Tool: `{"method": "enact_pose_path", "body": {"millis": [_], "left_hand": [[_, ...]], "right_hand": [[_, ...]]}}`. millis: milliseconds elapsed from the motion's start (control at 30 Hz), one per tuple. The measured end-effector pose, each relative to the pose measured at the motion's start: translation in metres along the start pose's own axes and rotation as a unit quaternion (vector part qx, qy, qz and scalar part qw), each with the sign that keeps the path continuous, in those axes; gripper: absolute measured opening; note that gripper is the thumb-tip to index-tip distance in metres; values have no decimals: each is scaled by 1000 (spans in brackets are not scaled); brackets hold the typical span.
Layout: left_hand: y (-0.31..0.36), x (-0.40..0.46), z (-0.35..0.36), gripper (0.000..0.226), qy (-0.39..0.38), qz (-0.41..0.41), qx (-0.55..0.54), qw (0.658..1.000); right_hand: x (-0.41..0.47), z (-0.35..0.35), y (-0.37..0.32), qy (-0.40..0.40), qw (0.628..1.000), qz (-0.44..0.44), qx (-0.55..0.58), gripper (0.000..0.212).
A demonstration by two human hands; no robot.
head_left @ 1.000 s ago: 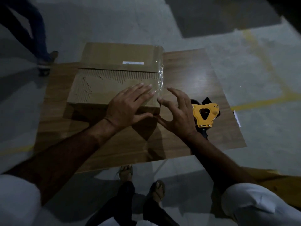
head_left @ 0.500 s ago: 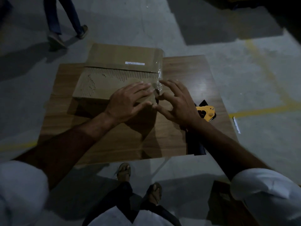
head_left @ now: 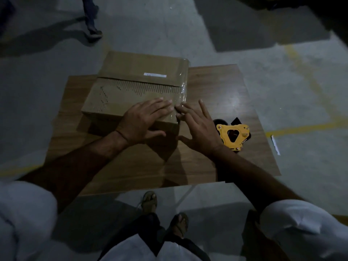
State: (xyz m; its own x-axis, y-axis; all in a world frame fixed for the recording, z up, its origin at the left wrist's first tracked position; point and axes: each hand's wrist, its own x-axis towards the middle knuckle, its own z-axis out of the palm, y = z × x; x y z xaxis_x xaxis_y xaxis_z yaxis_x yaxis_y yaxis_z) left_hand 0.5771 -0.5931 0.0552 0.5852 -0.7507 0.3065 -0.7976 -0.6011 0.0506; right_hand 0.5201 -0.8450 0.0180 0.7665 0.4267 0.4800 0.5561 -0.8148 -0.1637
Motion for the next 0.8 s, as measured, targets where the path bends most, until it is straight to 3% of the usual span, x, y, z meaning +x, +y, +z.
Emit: {"method": "enact_pose_path", "body": {"millis": [100, 200, 300, 400, 600, 700, 800], "left_hand": [[-7, -1, -6, 80, 7, -12, -72, 997], [1, 3, -3, 62, 61, -46, -107, 991], [8, 4, 6, 57, 98, -51, -79, 991], [6, 2, 11, 66, 104, -37, -44, 993], [12, 2, 9, 79, 58, -34, 5, 998], [12, -1, 2, 84, 12, -43, -8, 999], [8, -2, -4, 68, 22, -50, -86, 995]], "right_hand": [[14, -14, 7, -16, 999, -49, 1, 66], [27, -19, 12, 2, 997, -73, 10, 50], [26, -6, 11, 46, 997, -63, 6, 43], [15, 11, 9, 62, 997, -39, 12, 46], [4, 19, 8, 14, 999, -25, 28, 71], [9, 5, 8, 0, 999, -34, 29, 66], [15, -7, 8, 5, 998, -41, 41, 55]]}}
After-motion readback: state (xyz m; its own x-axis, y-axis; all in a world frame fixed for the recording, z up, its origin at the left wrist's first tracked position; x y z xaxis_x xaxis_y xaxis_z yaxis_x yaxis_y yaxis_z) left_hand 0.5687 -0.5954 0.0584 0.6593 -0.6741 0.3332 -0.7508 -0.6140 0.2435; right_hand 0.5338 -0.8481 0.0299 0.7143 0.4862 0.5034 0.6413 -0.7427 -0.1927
